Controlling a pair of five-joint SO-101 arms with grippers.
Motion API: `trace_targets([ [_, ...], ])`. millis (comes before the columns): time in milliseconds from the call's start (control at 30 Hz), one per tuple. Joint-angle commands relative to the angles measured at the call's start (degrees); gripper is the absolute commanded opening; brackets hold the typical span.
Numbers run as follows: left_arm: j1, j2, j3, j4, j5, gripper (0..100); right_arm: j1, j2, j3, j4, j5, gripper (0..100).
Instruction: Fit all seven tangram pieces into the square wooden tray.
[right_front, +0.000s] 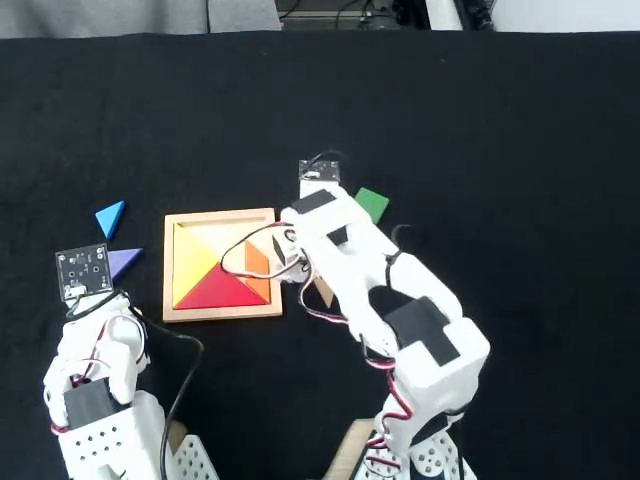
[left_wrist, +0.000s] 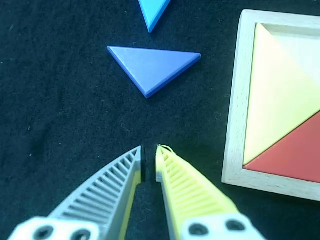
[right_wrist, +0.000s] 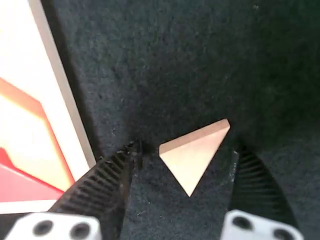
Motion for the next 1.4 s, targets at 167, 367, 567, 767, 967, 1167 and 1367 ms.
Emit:
trace_targets([
  [167, 0.04, -0.35, -1.98, -0.53, -0.35, 7, 1.05, 2.42, -5.41, 2.81, 1.14, 27.3],
  [367, 0.04, -0.35, -1.98, -0.53, -0.35, 7, 1.14, 1.98, -5.32, 2.73, 1.23, 27.2],
  [567, 0.04, -0.35, -1.98, -0.53, -0.35, 7, 1.14, 1.98, -5.23, 2.73, 1.14, 27.1],
  [767, 0.04, -0.35, -1.98, -0.53, -0.35, 7, 2.64, 2.15, -5.32, 2.64, 1.41, 14.7],
  [967, 0.04, -0.35, -1.98, -0.53, -0.35, 7, 2.64, 2.07, -5.41, 2.55, 1.49, 12.8],
  [1167, 0.04, -0.35, -1.98, -0.53, -0.35, 7, 2.64, 1.98, -5.41, 2.55, 1.58, 12.3],
  [1367, 0.04, -0.35, -1.98, -0.53, -0.35, 7, 2.64, 1.89, -6.46, 2.29, 5.89, 1.0],
])
